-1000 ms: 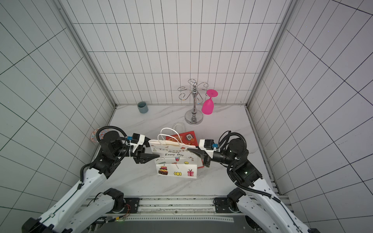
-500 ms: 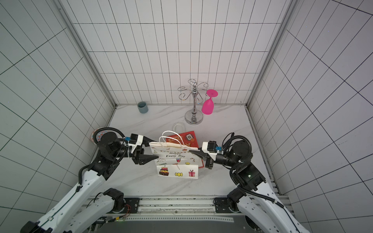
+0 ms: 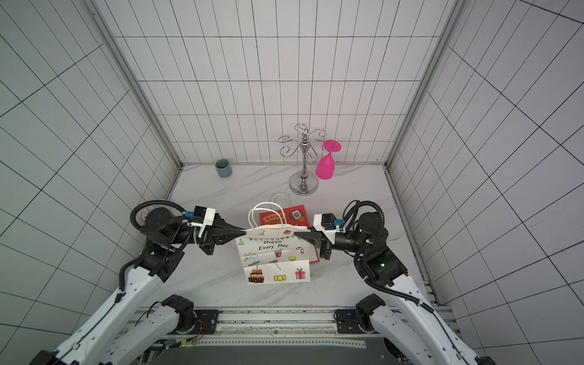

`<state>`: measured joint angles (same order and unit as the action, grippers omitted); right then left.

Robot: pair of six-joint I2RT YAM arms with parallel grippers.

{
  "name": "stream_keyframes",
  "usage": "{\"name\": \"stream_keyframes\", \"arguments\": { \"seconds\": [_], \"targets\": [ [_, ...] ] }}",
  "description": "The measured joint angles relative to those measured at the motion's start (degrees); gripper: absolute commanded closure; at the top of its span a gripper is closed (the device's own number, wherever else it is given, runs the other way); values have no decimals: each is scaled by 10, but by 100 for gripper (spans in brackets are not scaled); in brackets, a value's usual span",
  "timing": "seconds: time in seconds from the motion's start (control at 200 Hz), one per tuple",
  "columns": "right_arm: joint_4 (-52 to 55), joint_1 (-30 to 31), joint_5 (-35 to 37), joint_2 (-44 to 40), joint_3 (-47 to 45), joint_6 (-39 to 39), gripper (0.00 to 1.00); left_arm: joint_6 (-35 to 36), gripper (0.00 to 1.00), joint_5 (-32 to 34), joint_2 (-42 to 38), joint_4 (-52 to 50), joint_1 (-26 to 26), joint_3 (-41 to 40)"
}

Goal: Put away the paper bag
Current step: Press the paper bag.

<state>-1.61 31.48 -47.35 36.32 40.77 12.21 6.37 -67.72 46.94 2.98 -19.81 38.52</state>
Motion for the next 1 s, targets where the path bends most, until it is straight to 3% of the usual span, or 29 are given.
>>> {"name": "stream_keyframes", "arguments": {
  "seconds": [0.275, 0.365, 0.41, 0.595, 0.605, 0.635, 0.65, 0.67, 0.715, 0.89, 0.93, 1.0],
  "targets": [
    [-20, -28, -53, 36, -1, -24, 100, -68, 79, -20, -3, 72, 0, 19],
    [-26, -31, -61, 45, -1, -30, 100, -76, 89, -26, -3, 85, 0, 21],
    [-30, -34, -64, 48, -1, -32, 100, -84, 100, -28, -3, 89, 0, 22],
    [-47, -40, -73, 55, -1, -47, 100, -86, 99, -22, -3, 98, -1, 21],
    [-49, -41, -74, 56, -1, -49, 100, -86, 93, -22, -3, 99, -1, 20],
    [-52, -42, -75, 56, -1, -54, 100, -86, 58, -19, -3, 101, -1, 20],
    [-54, -42, -75, 56, -1, -57, 100, -84, 46, -17, -3, 102, -2, 19],
    [-56, -43, -76, 56, -1, -59, 100, -84, 39, -15, -3, 102, -3, 19],
    [-67, -44, -77, 57, -1, -69, 100, -84, 34, -8, -3, 102, -5, 17],
    [-102, -45, -83, 54, -1, -99, 100, -71, 34, 3, -9, 89, -18, -4],
    [-107, -45, -85, 54, -1, -104, 100, -63, 40, 2, -12, 80, -23, -6],
    [-112, -45, -85, 54, -1, -111, 100, -48, 63, 2, -16, 64, -28, -8]
  ]
}}
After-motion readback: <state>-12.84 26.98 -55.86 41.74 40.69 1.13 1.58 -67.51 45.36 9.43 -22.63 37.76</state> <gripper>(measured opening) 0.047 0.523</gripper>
